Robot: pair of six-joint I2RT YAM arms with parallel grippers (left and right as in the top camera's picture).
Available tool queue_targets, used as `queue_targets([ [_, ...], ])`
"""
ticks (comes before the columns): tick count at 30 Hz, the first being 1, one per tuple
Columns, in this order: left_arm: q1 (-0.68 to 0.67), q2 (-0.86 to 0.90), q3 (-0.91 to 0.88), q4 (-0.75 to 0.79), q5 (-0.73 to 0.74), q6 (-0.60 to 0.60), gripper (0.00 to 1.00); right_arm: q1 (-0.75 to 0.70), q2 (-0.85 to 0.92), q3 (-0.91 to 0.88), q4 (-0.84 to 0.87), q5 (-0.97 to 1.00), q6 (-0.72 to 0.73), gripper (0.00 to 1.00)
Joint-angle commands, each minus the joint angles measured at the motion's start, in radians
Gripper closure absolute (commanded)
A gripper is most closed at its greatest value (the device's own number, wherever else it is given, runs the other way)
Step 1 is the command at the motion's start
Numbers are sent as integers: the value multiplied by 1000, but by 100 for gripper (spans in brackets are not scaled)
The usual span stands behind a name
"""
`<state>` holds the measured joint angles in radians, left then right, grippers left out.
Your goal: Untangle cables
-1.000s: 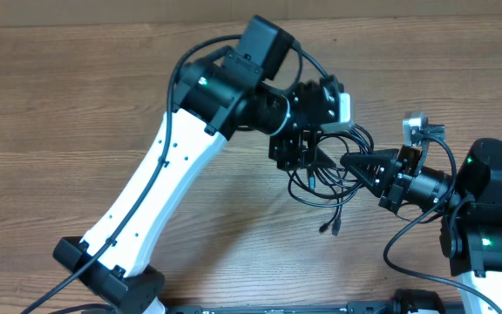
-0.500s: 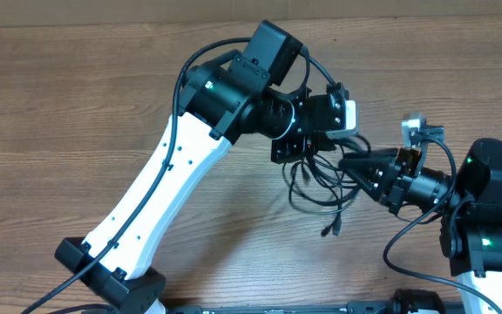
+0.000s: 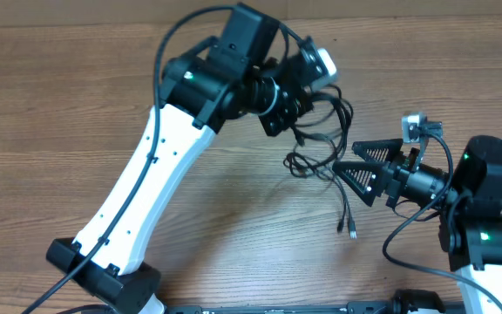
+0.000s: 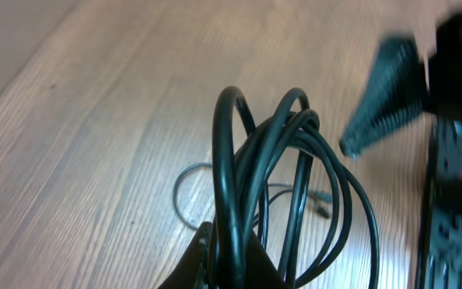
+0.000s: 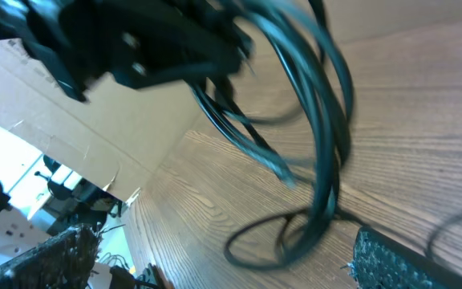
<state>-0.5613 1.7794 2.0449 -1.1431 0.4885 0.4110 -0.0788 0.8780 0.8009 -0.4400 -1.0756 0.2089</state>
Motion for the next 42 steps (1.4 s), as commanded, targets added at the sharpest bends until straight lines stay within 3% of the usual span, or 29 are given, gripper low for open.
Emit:
queue_targets([
  [1, 3, -69, 34, 34, -6, -192, 96, -6, 40, 3, -3, 3, -1, 0],
  [6, -5, -72, 34, 44, 24, -285, 96, -6, 80, 3, -1, -2, -1, 0],
  [15, -11, -73, 34, 24, 246, -285, 96, -6, 108, 3, 7, 132, -1, 0],
  [24, -11, -80, 34, -58, 315, -282, 96, -6, 149, 3, -20, 303, -2, 0],
  [28, -11, -82, 34, -156, 270, -244, 96, -7, 153, 3, -17, 357, -2, 0],
  [33, -17, -82, 34, -350, 240, -103, 96, -7, 153, 3, -6, 379, -1, 0],
  [42, -78, -82, 34, -482, 235, 41, 96, -7, 153, 3, -6, 380, -1, 0],
])
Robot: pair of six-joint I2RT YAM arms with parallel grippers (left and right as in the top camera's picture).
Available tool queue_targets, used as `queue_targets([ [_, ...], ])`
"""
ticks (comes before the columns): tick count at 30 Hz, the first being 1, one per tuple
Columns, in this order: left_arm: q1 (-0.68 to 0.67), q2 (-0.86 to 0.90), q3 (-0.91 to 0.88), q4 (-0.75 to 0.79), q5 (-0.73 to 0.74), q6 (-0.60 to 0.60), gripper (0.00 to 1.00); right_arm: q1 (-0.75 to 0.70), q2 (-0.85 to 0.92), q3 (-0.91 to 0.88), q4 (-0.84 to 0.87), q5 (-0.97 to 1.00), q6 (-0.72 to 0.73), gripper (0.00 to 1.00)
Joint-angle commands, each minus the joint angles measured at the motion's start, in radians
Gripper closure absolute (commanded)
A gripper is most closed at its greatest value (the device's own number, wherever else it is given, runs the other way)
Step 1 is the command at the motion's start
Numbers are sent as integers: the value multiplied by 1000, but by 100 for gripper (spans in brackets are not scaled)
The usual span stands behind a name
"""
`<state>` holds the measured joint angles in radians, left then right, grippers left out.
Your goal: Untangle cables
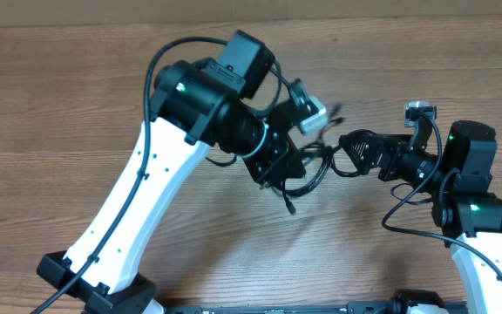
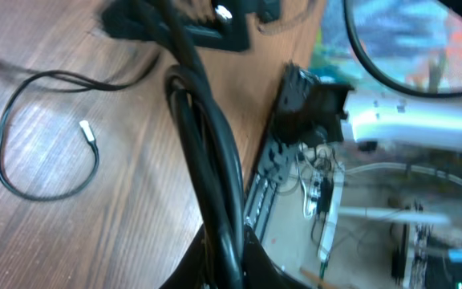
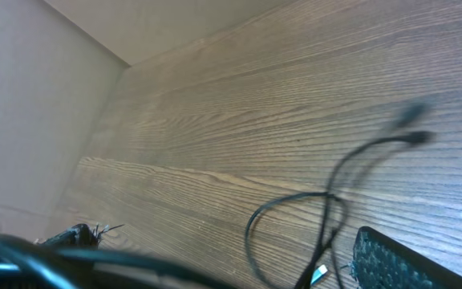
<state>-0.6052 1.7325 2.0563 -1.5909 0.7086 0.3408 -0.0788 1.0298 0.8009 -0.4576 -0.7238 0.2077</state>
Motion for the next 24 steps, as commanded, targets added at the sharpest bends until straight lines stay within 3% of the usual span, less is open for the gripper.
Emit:
queue_targets([
  [1, -41, -35, 22, -45, 5, 121, 96, -7, 1, 3, 11, 37, 0, 0],
  [24, -50, -35, 22, -99, -146, 123, 96, -7, 1, 3, 24, 219, 0, 0],
])
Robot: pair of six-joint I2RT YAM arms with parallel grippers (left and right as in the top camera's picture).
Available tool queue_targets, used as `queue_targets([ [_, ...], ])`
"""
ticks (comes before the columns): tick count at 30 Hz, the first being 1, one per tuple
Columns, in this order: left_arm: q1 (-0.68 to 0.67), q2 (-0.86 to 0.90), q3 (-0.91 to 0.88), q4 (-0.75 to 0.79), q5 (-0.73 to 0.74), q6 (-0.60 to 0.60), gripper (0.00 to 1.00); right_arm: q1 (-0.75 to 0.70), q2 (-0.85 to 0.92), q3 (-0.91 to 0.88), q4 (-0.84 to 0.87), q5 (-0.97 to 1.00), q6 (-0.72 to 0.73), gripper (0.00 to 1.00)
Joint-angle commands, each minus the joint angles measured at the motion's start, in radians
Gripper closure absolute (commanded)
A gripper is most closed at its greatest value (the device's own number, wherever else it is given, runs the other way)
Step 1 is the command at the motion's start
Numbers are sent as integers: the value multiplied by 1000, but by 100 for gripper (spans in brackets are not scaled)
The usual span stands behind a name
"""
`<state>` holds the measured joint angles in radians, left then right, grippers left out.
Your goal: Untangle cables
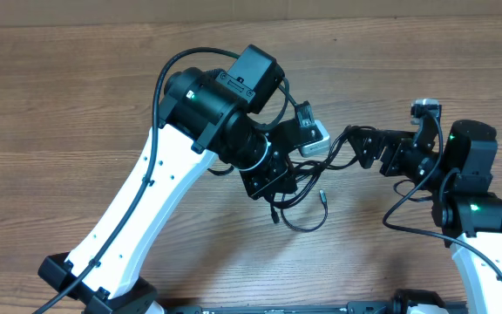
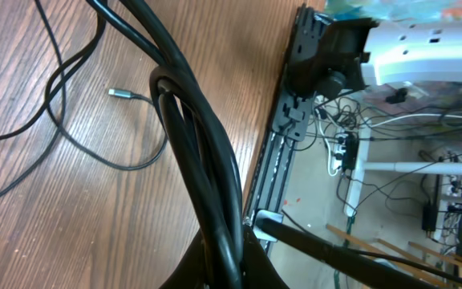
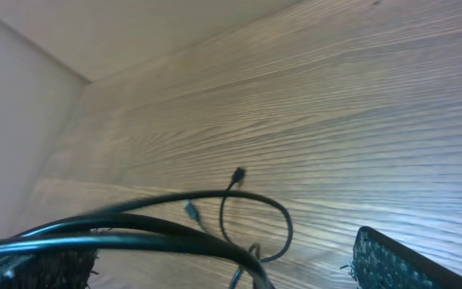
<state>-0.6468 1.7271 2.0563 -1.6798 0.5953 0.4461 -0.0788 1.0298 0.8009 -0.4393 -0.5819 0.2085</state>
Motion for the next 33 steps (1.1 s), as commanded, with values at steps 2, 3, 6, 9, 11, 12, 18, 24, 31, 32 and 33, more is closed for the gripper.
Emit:
queue_targets([
  [2, -8, -30, 22, -10, -53, 18, 96, -7, 1, 3, 1, 96, 0, 0],
  [3, -8, -30, 22, -10, -69, 18, 96, -7, 1, 3, -2, 103, 0, 0],
  [6, -8, -30, 22, -10, -118, 18, 96, -7, 1, 3, -37, 103, -1, 0],
  [9, -8, -29, 22, -9, -141, 18, 96, -7, 1, 3, -98, 103, -1, 0],
  [11, -8, -30, 22, -6, -178, 18, 96, -7, 1, 3, -131, 103, -2, 0],
  [12, -8, -29, 22, -6, -189, 18, 96, -7, 1, 3, -140, 103, -2, 0],
  [18, -7, -29, 22, 5, -189, 18, 96, -7, 1, 3, -177, 101, -2, 0],
  [24, -6, -29, 22, 110, -322, -111, 96, -7, 1, 3, -256, 57, -5, 0],
  [31, 16, -29, 22, 210, -558, -401, 96, -7, 1, 3, -292, 27, -4, 0],
  [32, 29, -29, 22, 215, -558, -425, 96, -7, 1, 3, -288, -9, -1, 0],
  [33, 43, -29, 22, 219, -558, -448, 96, -7, 1, 3, -282, -49, 3, 0],
])
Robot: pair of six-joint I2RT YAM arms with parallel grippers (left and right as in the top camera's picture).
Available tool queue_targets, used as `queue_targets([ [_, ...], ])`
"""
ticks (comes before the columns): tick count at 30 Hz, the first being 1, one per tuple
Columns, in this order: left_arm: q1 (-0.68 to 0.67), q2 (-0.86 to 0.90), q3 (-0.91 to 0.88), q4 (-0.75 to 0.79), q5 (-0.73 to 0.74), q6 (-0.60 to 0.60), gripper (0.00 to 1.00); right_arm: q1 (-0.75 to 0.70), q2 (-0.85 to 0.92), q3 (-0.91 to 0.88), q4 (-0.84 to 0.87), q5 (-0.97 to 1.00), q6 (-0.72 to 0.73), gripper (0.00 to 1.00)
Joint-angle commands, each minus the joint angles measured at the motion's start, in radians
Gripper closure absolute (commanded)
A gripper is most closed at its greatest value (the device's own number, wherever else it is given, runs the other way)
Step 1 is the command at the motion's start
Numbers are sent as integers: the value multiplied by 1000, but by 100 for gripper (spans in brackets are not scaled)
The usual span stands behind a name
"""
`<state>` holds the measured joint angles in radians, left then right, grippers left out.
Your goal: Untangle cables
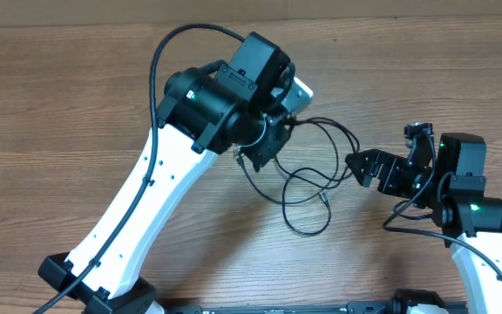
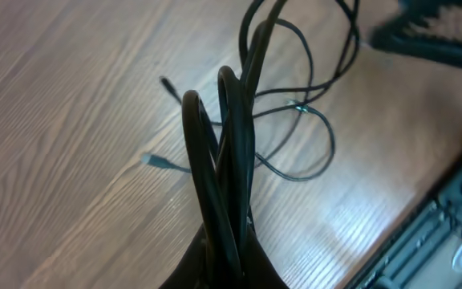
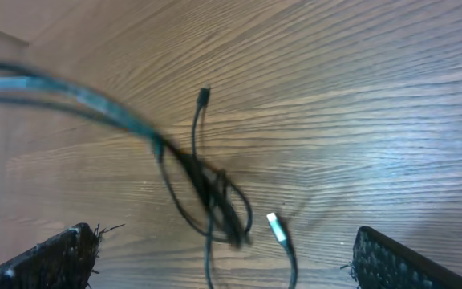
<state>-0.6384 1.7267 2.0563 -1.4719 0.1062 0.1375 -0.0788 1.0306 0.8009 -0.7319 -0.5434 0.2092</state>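
A bundle of thick black cable (image 2: 229,152) stands up from my left gripper (image 2: 229,255), which is shut on it. From the overhead view the left gripper (image 1: 267,144) is raised over the table's middle, and thin black cable loops (image 1: 308,187) trail from it down onto the wood. My right gripper (image 1: 366,170) is open just right of those loops and holds nothing. In the right wrist view its fingers (image 3: 391,258) are spread wide over a thin cable tangle (image 3: 213,197) and a silver-tipped plug (image 3: 273,222).
A small plug (image 2: 154,161) and a black cable end (image 2: 167,82) lie loose on the wooden table (image 1: 77,105). The left arm's white link (image 1: 138,201) crosses the middle left. A cardboard wall (image 1: 408,9) borders the far edge.
My left gripper has moved up toward the far side with the bundle. The right gripper has dropped back to the right; the cable that lay across its left finger is off it.
The left gripper held the black bundle high at the far middle while the open right gripper waited at the right. Then both met mid-table, a cable strand draped over the right finger. Now they are apart, and thin loops lie spread on the wood.
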Motion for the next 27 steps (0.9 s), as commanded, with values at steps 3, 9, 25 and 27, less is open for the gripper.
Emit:
queue_targets([
  [3, 90, -29, 22, 21, -36, -206, 96, -7, 0, 3, 53, -309, 3, 0],
  [9, 137, -29, 22, 50, 176, -204, 96, -6, 0, 3, 108, -560, 3, 0],
  [25, 106, -25, 21, 183, 625, -181, 96, -6, 0, 3, 225, -690, 3, 0],
  [27, 88, -21, 21, 188, 625, -177, 96, -7, 0, 3, 259, -690, 20, 0],
])
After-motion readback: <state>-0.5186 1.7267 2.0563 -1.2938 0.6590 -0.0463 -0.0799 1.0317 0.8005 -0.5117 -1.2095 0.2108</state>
